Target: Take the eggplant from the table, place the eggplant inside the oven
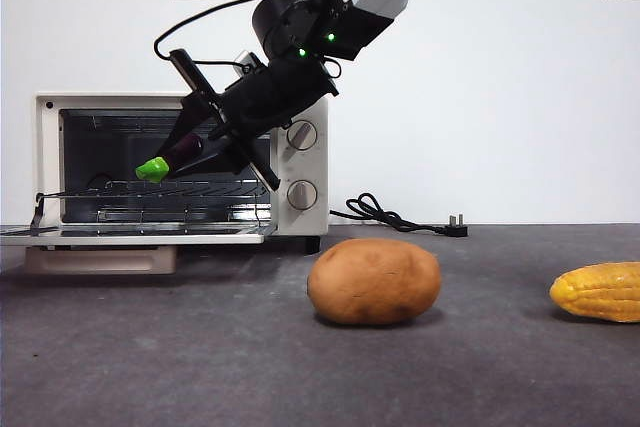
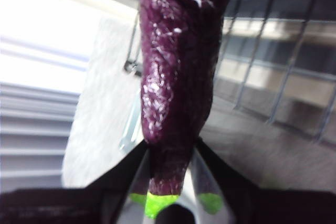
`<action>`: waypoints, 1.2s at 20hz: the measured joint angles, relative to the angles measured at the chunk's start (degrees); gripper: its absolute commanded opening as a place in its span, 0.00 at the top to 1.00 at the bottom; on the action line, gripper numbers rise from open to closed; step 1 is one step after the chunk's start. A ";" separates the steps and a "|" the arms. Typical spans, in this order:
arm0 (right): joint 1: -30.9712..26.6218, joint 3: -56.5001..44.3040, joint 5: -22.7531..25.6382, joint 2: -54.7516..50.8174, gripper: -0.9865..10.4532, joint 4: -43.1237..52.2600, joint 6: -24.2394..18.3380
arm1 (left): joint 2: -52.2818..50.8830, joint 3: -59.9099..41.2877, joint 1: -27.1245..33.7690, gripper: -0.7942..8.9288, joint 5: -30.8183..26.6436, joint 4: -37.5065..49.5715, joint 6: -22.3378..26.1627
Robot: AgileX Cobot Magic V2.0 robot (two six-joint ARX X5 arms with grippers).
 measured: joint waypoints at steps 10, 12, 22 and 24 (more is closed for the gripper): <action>-0.72 0.46 14.27 0.17 0.92 4.68 4.94 | 0.02 0.00 -3.54 0.92 -2.56 -0.04 0.48; -0.02 0.46 17.20 0.17 0.91 7.37 4.55 | 0.02 0.00 -4.00 0.92 -4.28 -0.04 0.48; 2.64 0.48 21.35 0.26 0.74 9.86 1.42 | -0.37 0.00 -6.71 0.92 -4.59 -2.71 1.05; 3.02 0.48 22.60 0.26 0.74 9.81 1.31 | -1.27 0.00 -6.99 0.92 -5.31 -3.13 1.05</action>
